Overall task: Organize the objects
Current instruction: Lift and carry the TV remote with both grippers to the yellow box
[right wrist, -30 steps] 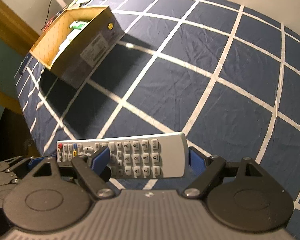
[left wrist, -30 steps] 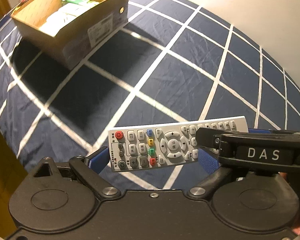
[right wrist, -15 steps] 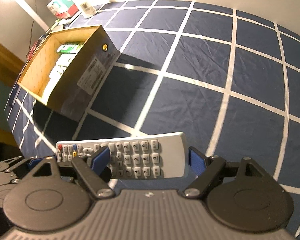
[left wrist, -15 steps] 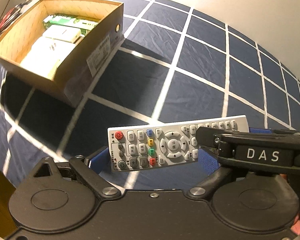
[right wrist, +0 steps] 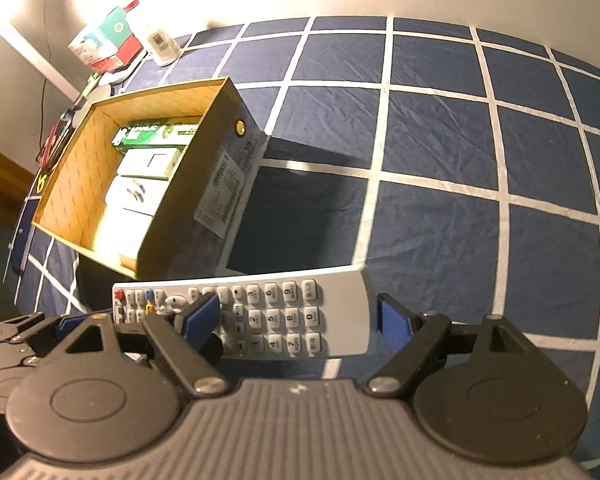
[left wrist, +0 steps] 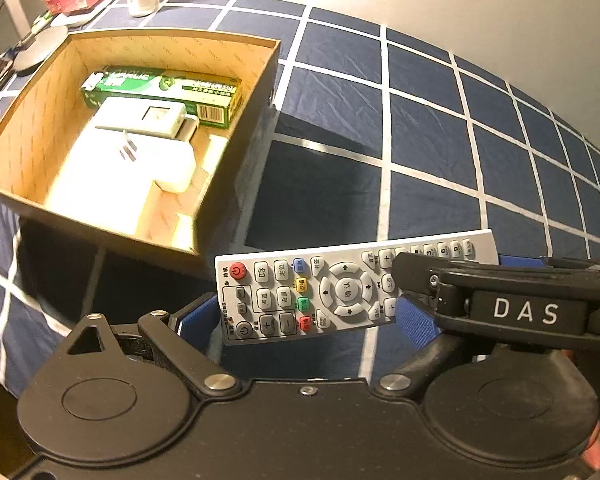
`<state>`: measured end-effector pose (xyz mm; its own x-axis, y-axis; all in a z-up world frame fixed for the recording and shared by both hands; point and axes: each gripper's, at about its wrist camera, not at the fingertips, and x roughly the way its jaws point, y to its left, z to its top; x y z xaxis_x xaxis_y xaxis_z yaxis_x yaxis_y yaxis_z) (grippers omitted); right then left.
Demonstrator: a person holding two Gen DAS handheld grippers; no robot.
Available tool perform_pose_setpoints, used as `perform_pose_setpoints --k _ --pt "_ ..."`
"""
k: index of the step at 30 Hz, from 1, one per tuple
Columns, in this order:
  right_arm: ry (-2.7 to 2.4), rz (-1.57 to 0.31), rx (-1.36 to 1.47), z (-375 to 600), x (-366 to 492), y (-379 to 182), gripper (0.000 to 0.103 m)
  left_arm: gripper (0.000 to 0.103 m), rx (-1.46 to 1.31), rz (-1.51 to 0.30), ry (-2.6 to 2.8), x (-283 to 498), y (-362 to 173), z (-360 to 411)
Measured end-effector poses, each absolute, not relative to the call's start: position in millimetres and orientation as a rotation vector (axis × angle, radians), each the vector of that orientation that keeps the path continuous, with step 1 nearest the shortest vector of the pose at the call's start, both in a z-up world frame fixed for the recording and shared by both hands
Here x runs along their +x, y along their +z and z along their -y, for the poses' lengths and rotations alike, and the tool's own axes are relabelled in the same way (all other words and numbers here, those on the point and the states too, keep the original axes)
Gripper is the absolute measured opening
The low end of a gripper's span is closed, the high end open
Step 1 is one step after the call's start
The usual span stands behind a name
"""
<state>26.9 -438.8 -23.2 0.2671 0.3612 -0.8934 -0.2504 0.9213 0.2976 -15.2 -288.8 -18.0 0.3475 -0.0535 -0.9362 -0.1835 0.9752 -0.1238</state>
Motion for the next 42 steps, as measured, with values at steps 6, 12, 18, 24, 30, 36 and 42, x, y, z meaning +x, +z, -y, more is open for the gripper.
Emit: perform_pose_setpoints --k 6,12,18,24,30,36,42 --pt "0.386 -1.23 0.134 416 30 -22 0.083 0.094 -0.194 -1.224 0.06 -7 -15 266" --pt "0.398 -1.221 0.153 404 43 -22 0.083 0.094 -0.173 -1.217 0.07 6 -12 254" --pt "0.415 -1.22 0.158 401 56 -19 0.083 0.094 -0.172 -1.213 0.09 17 -7 253" --pt "0.434 -1.204 0.157 401 66 -14 0.083 0.094 -0.169 -1.199 0.107 25 -2 252" --pt "0.422 -1.197 0.169 392 72 -11 0.083 0.094 -0.156 -1.195 0.093 33 1 243" --pt "0.383 -1.181 0.185 372 77 -9 0.083 0.094 -0.132 -1.191 0.046 45 2 219" --pt "0.318 -1.169 0.218 337 78 -5 0.083 0.094 -0.095 -1.194 -0.02 56 5 182"
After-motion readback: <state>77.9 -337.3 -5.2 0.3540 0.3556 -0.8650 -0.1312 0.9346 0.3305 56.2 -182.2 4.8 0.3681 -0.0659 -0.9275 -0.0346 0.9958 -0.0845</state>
